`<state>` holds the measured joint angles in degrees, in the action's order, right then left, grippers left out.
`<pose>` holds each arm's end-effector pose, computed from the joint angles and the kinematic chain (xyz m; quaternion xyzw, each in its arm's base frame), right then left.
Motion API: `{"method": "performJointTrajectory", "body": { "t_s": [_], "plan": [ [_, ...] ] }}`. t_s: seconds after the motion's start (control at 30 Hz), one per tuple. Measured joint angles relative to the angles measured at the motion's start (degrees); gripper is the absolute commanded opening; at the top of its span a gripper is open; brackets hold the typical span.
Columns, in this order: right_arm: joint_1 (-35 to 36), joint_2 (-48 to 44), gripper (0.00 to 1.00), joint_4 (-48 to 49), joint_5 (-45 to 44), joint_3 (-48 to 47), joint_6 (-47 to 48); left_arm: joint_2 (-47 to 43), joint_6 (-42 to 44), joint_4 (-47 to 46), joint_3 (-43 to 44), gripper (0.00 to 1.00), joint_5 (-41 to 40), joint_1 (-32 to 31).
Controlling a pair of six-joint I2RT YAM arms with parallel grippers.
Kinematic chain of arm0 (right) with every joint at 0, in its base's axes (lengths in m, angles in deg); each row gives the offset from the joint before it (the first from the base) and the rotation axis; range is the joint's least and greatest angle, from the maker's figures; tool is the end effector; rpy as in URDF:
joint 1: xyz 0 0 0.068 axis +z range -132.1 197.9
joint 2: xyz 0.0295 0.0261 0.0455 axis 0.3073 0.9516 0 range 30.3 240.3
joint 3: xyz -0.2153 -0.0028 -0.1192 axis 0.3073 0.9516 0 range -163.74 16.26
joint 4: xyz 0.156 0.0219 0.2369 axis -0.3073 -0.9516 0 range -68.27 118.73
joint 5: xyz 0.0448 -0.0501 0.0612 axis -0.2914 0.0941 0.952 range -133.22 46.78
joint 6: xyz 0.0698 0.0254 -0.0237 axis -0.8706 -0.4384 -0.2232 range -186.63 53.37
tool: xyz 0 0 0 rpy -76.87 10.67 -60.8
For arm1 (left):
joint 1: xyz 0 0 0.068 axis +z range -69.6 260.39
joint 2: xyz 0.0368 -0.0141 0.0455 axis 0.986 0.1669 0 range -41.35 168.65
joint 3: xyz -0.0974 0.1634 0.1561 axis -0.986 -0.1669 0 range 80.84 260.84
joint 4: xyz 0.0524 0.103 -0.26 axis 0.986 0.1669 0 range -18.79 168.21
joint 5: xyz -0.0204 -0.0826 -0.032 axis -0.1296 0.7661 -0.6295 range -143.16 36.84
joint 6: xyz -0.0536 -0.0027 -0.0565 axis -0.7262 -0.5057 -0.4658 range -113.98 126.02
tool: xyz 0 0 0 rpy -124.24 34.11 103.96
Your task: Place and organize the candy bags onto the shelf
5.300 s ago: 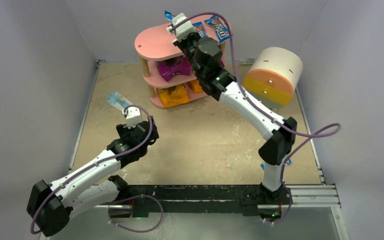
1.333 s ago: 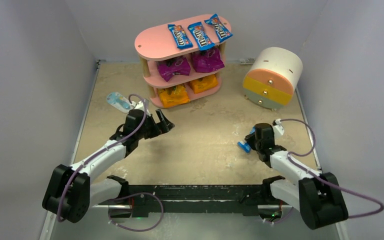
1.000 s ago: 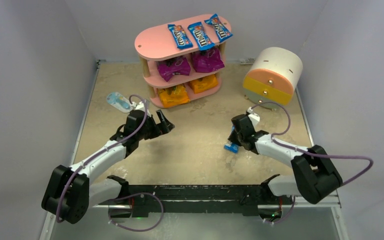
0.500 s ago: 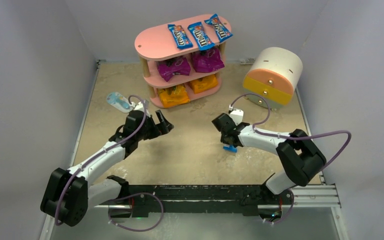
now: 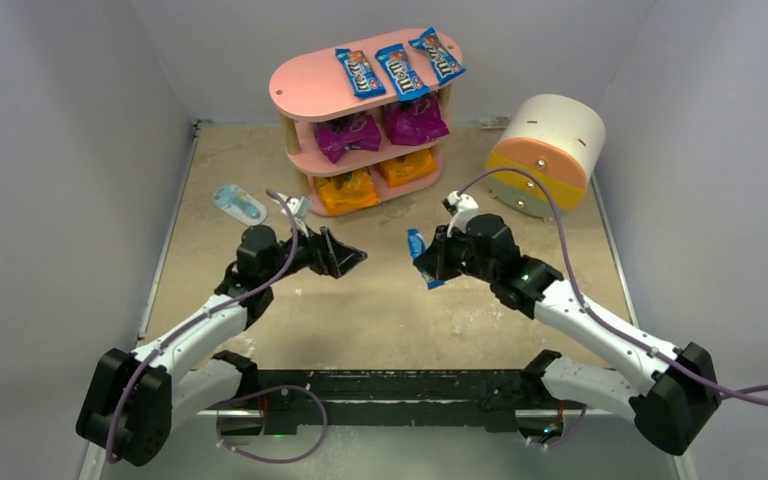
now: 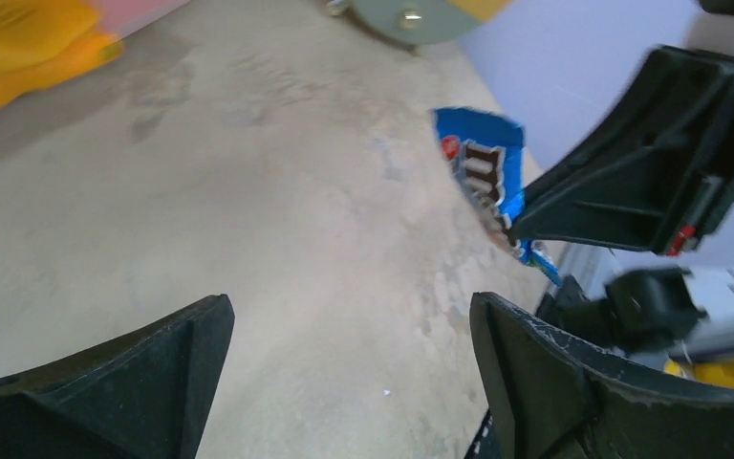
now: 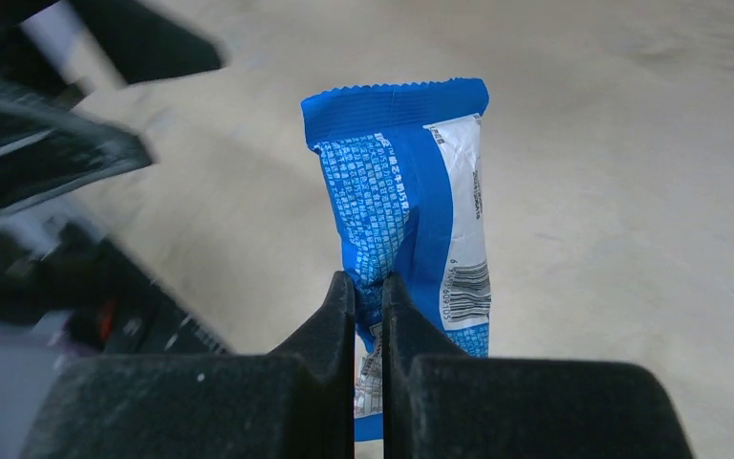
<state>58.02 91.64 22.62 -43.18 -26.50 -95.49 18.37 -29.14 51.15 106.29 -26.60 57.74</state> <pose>0.2363 0.1991 0.2331 -0.0828 0.8378 0.3058 0.4446 0.2533 -0.1378 0.1826 0.0566 0.7789 -0.4477 0.4356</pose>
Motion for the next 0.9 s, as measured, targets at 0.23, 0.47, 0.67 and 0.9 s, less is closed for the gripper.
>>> {"method": "performJointTrajectory", "body": {
  "t_s": [0.23, 0.47, 0.67, 0.9],
  "plan": [
    [0.11, -1.73, 0.0, 3.08, 31.36, -0.02, 4.72, 0.22, 0.22, -30.23, -6.54, 1.0, 22.29, 0.0],
    [0.33, 3.63, 0.0, 1.9, 53.37, -1.95, 7.15, -1.86, -0.92, -58.34, -16.65, 1.0, 39.56, -0.37],
    [0.33, 6.45, 0.0, -0.74, 60.08, -5.7, 8.68, -8.44, 8.63, -52.19, -13.7, 1.0, 43.25, -4.57],
    [0.33, 10.32, 0.0, -5.05, 61.05, -8.63, 11.1, -8.74, 25.09, -28.44, -5.22, 0.82, 43.52, -10.56]
  ]
}}
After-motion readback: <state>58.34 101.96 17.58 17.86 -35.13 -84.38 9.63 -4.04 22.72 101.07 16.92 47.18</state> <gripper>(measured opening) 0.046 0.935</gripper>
